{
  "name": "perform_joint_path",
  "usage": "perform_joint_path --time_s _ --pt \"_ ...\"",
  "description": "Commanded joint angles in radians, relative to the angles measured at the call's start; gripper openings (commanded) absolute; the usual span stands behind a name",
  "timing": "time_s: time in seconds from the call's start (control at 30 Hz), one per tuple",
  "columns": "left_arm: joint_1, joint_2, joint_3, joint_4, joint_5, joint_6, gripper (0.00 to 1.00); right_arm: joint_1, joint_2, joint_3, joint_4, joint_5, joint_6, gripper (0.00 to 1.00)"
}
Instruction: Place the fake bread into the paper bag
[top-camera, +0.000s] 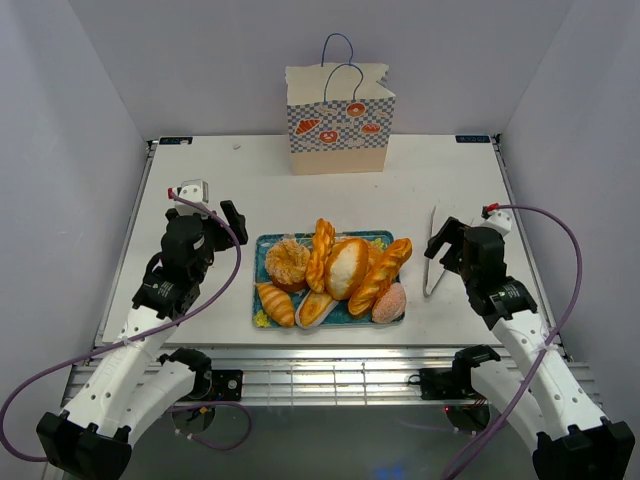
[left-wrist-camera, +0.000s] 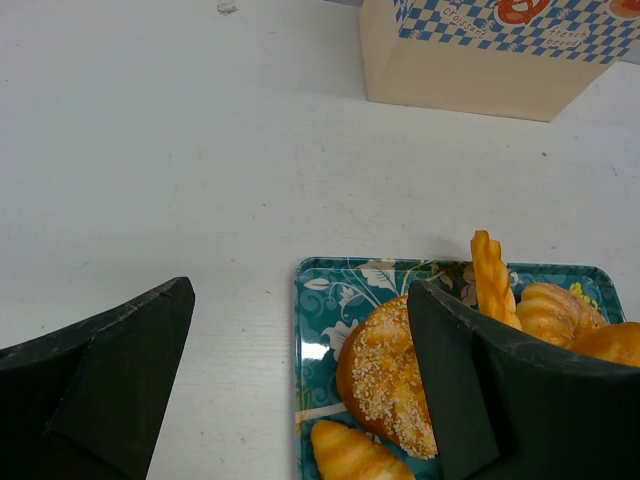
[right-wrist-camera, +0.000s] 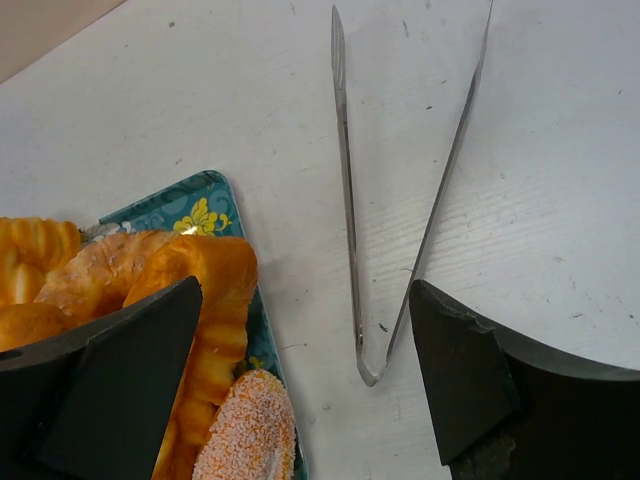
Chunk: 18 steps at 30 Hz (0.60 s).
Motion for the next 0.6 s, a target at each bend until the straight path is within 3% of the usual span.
perform_joint_path --time_s 0.0,0.37,0.57 --pt "0.002 -0.014 0.034 -0.005 -0.014 -0.005 0.98 -0.002 0.033 0.058 -0.018 0.04 0.009 0.9" --pt "0.0 -0.01 0.037 -0.008 -0.008 -0.005 0.98 -0.002 -0.014 -0.014 -0.029 0.147 -0.052 0.9" --pt "0.0 -0.01 0.037 -0.008 -0.004 -0.004 0.98 -0.004 0.094 -0.006 -0.072 0.14 -0.037 0.9"
